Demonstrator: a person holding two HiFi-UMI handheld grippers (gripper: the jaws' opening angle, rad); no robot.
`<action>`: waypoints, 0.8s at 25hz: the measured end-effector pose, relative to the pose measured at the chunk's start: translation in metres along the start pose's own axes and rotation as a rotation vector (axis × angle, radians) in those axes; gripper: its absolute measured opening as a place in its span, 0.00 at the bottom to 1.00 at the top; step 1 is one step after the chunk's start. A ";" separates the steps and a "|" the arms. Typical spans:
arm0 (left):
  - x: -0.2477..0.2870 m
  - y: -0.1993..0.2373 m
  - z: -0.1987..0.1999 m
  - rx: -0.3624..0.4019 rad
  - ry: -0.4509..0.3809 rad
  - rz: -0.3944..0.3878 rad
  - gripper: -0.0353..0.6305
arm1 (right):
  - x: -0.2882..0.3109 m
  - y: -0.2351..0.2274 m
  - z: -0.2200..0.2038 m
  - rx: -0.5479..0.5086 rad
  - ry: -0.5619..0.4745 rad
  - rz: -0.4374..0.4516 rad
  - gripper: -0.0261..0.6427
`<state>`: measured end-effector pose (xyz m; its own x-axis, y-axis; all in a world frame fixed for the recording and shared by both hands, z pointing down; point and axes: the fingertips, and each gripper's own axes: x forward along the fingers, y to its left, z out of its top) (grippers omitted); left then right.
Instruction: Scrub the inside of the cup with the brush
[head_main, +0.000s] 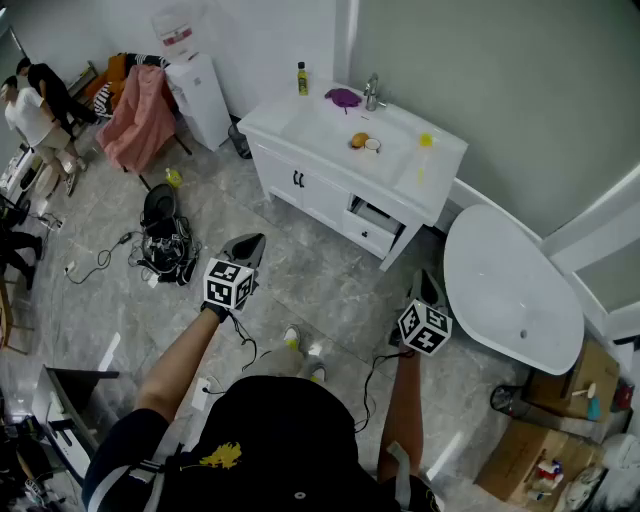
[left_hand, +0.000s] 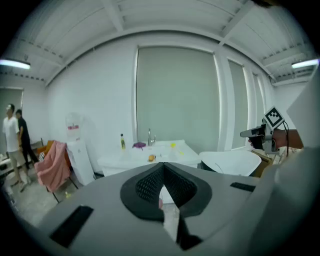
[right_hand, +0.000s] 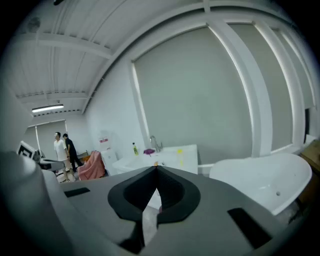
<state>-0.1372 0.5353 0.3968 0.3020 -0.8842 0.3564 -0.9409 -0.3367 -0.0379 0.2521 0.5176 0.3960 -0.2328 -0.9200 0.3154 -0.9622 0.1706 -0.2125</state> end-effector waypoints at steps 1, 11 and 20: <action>-0.003 -0.002 0.017 0.013 -0.034 0.009 0.08 | -0.002 0.006 0.011 -0.032 -0.017 0.009 0.08; 0.000 -0.011 0.100 0.036 -0.226 0.029 0.08 | 0.003 0.059 0.092 0.023 -0.136 0.052 0.08; 0.050 0.024 0.115 0.038 -0.301 -0.095 0.08 | 0.047 0.116 0.109 -0.138 -0.142 -0.017 0.08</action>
<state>-0.1270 0.4464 0.3067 0.4251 -0.9026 0.0681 -0.9018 -0.4288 -0.0544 0.1446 0.4560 0.2853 -0.2030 -0.9620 0.1824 -0.9784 0.1921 -0.0760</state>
